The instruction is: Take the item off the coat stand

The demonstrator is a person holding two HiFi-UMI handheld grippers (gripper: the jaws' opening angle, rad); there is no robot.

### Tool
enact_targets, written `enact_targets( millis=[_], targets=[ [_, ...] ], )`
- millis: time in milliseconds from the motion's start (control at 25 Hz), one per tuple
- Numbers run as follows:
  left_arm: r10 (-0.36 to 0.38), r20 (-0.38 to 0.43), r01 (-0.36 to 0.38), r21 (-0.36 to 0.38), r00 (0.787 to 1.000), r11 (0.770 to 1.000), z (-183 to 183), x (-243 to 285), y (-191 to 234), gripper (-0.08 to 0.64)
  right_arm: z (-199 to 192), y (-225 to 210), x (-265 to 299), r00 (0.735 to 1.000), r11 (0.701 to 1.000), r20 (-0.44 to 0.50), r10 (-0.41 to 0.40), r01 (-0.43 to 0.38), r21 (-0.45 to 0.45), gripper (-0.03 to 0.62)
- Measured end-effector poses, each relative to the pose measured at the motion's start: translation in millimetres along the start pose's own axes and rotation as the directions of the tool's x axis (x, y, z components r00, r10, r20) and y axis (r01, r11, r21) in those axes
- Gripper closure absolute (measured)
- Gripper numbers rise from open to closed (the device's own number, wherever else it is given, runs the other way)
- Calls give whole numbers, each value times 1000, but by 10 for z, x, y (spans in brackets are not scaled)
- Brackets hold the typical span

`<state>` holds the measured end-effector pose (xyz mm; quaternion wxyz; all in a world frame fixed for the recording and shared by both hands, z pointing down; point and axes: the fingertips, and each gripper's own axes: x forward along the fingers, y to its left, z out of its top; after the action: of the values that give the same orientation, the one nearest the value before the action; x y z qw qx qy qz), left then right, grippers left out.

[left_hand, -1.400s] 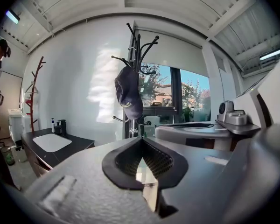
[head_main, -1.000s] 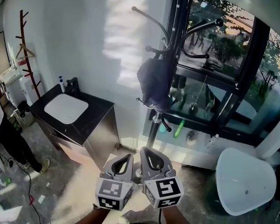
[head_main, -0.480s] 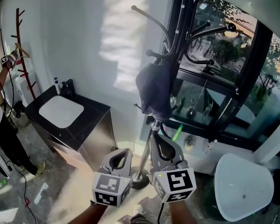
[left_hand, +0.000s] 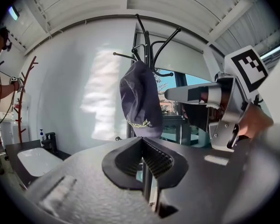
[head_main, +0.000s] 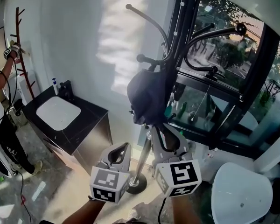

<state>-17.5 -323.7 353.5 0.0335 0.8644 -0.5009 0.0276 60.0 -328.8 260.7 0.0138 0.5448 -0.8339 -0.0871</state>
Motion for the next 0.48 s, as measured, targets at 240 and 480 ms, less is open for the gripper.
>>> enact_targets(
  millis=[240,480],
  targets=[
    [17,-3,-17,11,1000,1000,43,161,8,563,235,-160,251,999,999,25,31,-31,-17,483],
    [47,-8,-47,18,999,999,41,214,105,563,253,-309,487,999,999,13,30,-30,-13,413]
  ],
)
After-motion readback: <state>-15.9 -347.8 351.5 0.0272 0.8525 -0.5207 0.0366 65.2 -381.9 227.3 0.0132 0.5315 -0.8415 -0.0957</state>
